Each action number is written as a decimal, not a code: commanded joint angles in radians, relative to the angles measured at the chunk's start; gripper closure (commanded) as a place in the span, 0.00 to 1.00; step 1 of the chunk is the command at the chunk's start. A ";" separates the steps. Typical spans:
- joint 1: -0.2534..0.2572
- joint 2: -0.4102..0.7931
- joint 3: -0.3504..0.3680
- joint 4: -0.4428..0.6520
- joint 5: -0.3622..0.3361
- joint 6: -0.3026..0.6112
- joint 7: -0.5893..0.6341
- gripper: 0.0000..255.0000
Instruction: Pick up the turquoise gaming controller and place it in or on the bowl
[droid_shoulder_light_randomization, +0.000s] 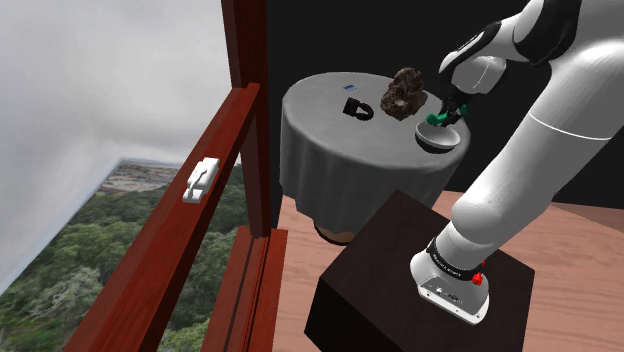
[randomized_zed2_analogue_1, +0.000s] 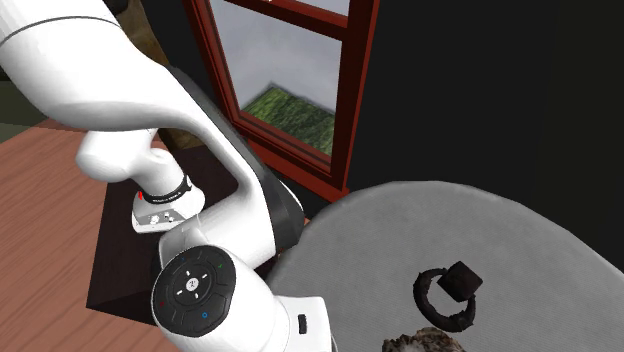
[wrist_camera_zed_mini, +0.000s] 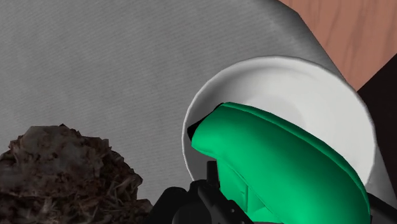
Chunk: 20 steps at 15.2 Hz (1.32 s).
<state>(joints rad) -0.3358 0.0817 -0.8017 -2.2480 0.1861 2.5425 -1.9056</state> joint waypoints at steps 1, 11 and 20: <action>-0.006 0.023 0.007 -0.008 0.035 0.023 -0.026 1.00; -0.031 0.085 0.038 -0.022 0.131 0.076 -0.096 1.00; -0.031 0.085 0.038 -0.022 0.131 0.076 -0.096 0.00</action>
<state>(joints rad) -0.3663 0.1667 -0.7640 -2.2705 0.3170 2.6185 -2.0017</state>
